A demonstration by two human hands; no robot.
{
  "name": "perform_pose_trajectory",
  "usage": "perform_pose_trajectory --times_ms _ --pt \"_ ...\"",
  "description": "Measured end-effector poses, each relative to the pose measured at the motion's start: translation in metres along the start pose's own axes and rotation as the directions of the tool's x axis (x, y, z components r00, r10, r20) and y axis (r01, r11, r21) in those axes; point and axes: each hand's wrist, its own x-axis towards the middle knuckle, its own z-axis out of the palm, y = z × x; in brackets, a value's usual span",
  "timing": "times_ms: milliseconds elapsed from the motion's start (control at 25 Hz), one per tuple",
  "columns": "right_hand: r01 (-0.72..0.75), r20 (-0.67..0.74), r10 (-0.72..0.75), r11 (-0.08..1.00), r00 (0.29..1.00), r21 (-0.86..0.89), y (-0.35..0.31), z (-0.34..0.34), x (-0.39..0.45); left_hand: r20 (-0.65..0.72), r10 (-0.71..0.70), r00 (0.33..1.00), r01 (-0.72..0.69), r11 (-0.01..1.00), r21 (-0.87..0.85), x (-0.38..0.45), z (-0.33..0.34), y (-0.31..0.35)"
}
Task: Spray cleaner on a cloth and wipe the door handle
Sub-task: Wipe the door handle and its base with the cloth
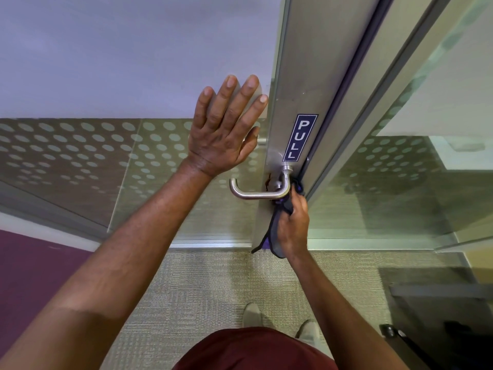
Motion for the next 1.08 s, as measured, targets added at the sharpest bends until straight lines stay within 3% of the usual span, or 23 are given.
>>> perform_pose_trajectory --times_ms 120,240,360,480,800,960,1080 --pt "0.020 -0.092 -0.010 0.994 0.996 0.105 -0.014 -0.006 0.001 0.003 0.000 1.000 0.000 1.000 -0.003 0.000 -0.002 0.000" --pt "0.131 -0.154 -0.107 0.980 0.982 0.153 -0.033 -0.014 0.003 0.000 0.003 1.000 -0.003 1.000 0.004 0.002 -0.003 0.001" --pt "0.300 -0.129 -0.288 0.950 0.949 0.088 -0.044 -0.020 0.013 0.003 0.003 1.000 -0.003 1.000 0.010 0.001 -0.003 -0.002" --pt "0.351 -0.088 -0.348 0.936 0.933 0.014 -0.034 -0.019 0.015 0.005 -0.005 1.000 0.005 1.000 0.012 0.000 -0.003 -0.002" --pt "0.151 0.045 -0.150 0.988 0.988 -0.018 0.031 -0.004 0.009 -0.015 0.010 1.000 -0.010 1.000 -0.016 0.003 0.004 0.002" --pt "-0.029 0.115 0.033 0.999 0.993 -0.040 0.047 0.001 0.003 -0.017 -0.001 1.000 0.001 1.000 -0.016 0.001 0.004 0.000" --pt "-0.186 0.117 0.179 0.981 0.977 0.054 0.045 0.003 0.006 -0.011 -0.005 1.000 0.005 1.000 -0.009 0.001 0.003 -0.002"
